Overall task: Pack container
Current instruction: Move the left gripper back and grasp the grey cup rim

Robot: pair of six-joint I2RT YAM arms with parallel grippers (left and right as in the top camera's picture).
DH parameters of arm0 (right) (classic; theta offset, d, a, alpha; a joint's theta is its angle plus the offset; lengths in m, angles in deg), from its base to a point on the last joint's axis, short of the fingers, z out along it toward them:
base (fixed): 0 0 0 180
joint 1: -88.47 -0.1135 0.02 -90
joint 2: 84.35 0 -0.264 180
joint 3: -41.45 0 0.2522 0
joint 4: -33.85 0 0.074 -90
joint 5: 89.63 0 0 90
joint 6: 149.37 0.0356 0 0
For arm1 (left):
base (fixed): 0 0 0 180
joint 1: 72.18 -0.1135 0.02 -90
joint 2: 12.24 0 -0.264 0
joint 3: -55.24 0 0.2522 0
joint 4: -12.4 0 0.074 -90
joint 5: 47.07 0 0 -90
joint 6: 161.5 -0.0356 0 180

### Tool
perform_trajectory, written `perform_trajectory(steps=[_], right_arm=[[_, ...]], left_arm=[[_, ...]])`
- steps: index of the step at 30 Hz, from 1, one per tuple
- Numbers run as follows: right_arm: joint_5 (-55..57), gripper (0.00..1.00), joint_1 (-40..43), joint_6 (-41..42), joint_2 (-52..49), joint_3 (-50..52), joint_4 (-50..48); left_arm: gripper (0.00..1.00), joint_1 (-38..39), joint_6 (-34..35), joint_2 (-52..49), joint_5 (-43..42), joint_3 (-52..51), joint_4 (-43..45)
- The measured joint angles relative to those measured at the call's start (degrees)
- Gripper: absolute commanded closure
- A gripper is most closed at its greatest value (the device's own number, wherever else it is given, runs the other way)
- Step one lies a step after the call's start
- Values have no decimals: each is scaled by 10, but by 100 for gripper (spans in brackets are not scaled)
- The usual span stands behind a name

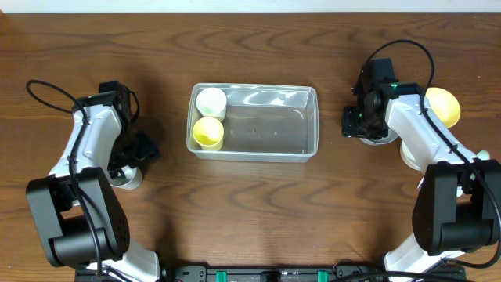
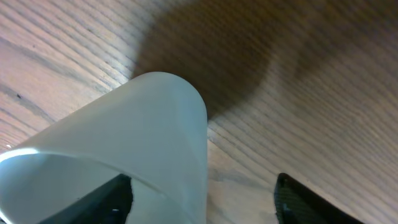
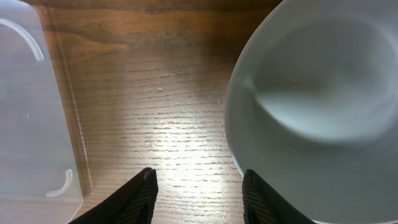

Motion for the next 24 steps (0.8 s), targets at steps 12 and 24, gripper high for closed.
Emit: perform_trajectory(steps=[12, 24], right_arm=[[0, 53, 0, -5, 0, 0, 2], [0, 53, 0, -5, 0, 0, 2]], left_arm=[[86, 0, 2, 0, 0, -2, -1], [94, 0, 0, 0, 0, -2, -2]])
